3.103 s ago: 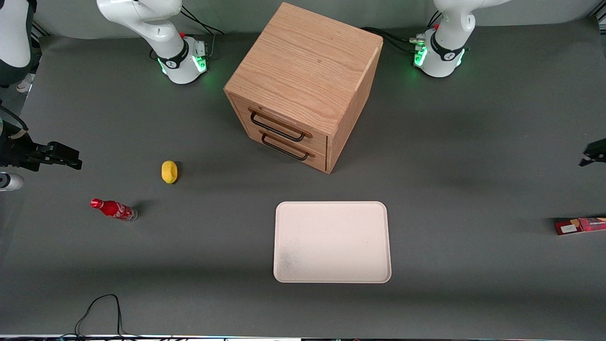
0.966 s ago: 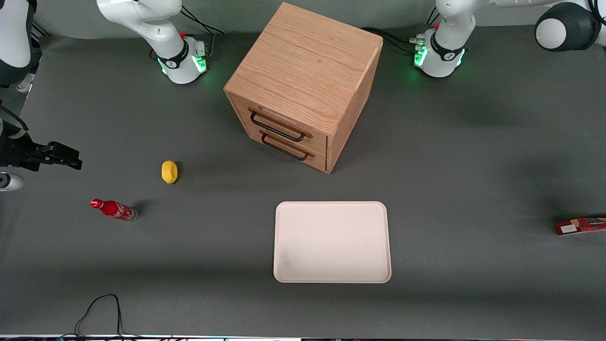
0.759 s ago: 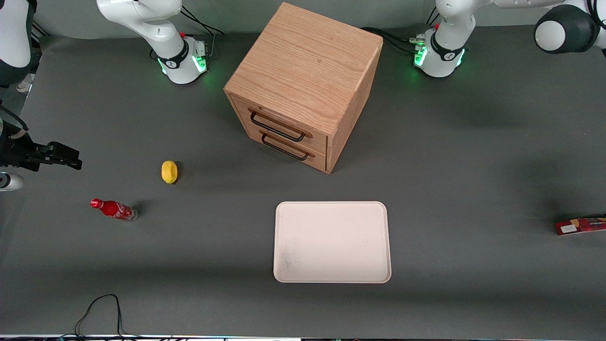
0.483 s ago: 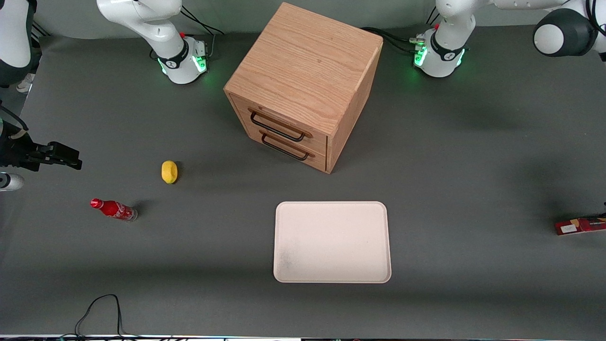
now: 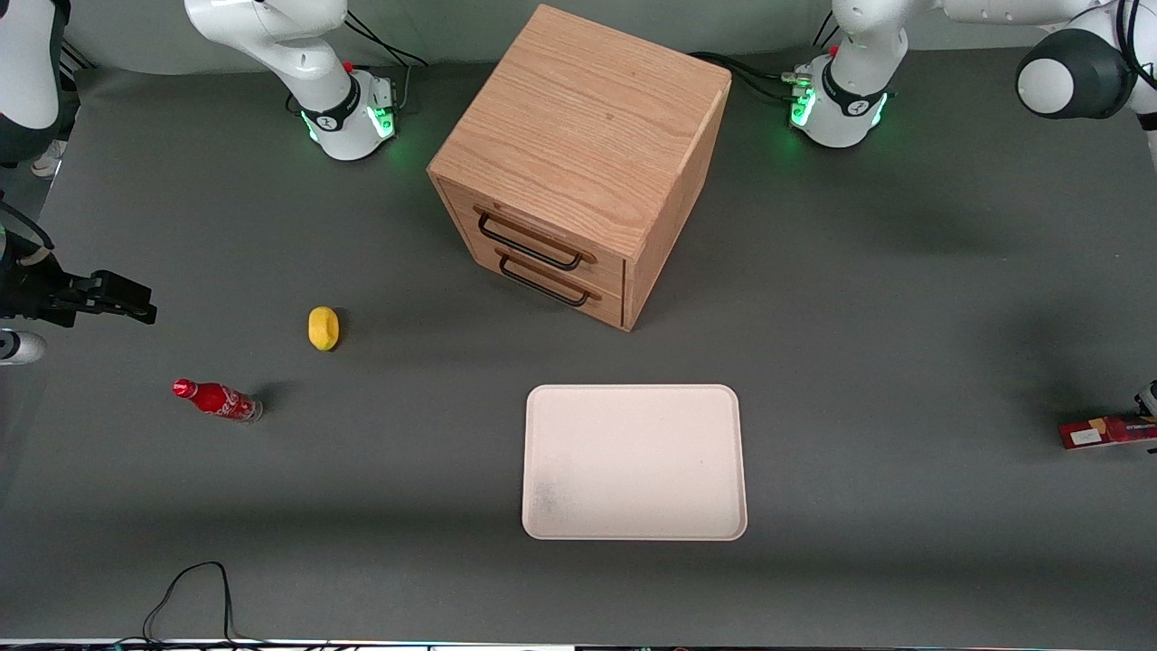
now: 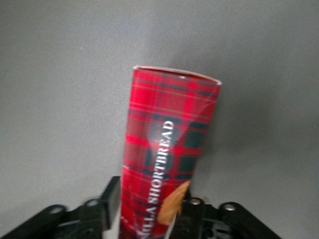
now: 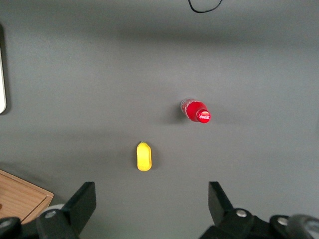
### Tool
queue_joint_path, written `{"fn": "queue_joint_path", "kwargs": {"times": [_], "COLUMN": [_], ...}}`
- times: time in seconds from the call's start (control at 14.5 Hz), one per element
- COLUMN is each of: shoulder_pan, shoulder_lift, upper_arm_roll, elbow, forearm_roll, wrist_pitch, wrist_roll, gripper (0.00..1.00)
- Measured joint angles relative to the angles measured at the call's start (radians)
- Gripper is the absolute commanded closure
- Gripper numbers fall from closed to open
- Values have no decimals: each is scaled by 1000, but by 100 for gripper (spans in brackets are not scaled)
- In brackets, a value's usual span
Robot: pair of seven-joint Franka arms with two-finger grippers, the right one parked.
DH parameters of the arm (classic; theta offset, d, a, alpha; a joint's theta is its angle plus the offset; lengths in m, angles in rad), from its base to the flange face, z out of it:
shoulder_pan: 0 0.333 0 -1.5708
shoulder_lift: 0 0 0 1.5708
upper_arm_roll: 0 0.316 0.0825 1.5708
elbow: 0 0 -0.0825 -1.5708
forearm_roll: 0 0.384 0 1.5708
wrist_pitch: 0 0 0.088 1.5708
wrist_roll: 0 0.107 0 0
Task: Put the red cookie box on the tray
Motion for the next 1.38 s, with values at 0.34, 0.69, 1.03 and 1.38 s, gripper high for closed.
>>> {"fn": "queue_joint_path", "kwargs": {"times": [0.34, 0.69, 1.03, 1.38], "shoulder_pan": [-3, -43, -205, -355], "shoulder_lift": [-12, -80, -205, -286], "upper_arm_roll": [-1, -5, -9, -44], "elbow": [4, 27, 29, 27], "forearm_roll": [0, -2, -2, -8], "wrist_pitch": [-40, -228, -430, -519], "wrist_roll": [-3, -160, -527, -1011], "gripper": [100, 100, 100, 100]}}
